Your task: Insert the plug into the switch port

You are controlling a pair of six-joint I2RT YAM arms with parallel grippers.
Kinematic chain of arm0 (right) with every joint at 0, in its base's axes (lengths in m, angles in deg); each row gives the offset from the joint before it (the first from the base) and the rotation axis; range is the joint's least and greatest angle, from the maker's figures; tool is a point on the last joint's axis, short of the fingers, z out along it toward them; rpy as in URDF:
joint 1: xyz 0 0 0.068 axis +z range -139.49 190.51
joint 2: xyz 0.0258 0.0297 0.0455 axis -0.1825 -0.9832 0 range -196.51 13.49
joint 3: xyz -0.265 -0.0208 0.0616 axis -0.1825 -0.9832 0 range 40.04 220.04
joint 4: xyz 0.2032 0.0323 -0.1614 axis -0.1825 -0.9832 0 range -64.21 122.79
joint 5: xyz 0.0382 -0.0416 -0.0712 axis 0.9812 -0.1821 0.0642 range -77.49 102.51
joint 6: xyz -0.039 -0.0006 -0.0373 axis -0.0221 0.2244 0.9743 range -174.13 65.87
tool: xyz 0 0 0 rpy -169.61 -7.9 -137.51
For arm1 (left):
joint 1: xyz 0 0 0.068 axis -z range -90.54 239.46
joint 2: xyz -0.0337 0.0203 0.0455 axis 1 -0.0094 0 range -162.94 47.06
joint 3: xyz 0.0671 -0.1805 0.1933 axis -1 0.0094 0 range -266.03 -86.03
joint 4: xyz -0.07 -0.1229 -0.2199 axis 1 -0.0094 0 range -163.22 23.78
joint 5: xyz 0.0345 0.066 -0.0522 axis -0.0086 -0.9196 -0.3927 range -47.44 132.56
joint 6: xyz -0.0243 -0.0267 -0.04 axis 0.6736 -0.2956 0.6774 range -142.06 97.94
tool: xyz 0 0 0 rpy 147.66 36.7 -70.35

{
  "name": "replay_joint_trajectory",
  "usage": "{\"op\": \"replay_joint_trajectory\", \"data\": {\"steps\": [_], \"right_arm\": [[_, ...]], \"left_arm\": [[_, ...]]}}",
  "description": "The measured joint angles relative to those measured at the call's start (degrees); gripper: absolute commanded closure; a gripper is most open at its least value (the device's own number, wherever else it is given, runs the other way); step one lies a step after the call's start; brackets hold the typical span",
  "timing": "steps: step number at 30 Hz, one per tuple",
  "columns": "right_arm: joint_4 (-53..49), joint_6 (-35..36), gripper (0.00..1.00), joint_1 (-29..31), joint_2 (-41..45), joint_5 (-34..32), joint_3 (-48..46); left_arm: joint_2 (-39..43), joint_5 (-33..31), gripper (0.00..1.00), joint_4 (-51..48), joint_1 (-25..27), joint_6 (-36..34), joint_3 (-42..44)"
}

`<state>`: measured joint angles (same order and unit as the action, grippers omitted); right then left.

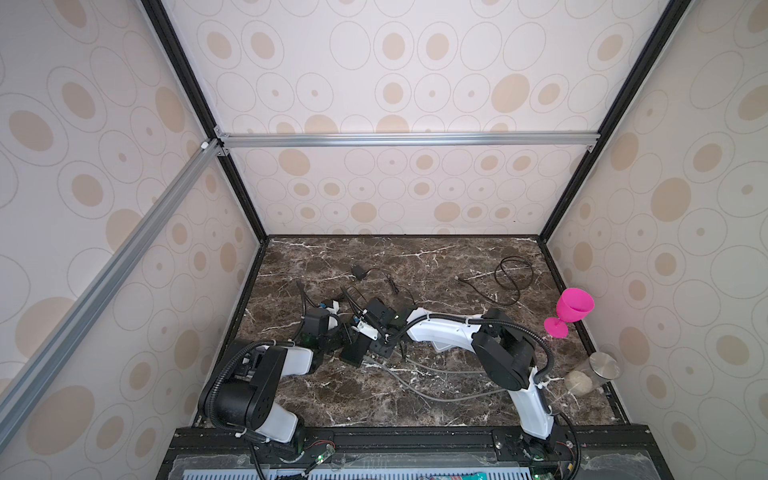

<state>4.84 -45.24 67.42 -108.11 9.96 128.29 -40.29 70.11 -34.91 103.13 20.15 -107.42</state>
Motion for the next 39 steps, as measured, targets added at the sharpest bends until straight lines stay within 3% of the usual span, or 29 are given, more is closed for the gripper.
{"op": "replay_joint_trajectory", "data": {"steps": [15, 39], "right_arm": [[14.84, -0.72, 1.0, -0.76, 10.08, 0.66, -18.53], [18.18, -4.79, 1.0, -2.64, 13.53, 3.8, -24.2]], "left_arm": [[-3.04, 2.99, 0.68, 6.4, 3.34, 3.5, 0.87], [-3.45, 3.87, 0.67, 4.37, 5.25, 3.17, -0.33]]}}
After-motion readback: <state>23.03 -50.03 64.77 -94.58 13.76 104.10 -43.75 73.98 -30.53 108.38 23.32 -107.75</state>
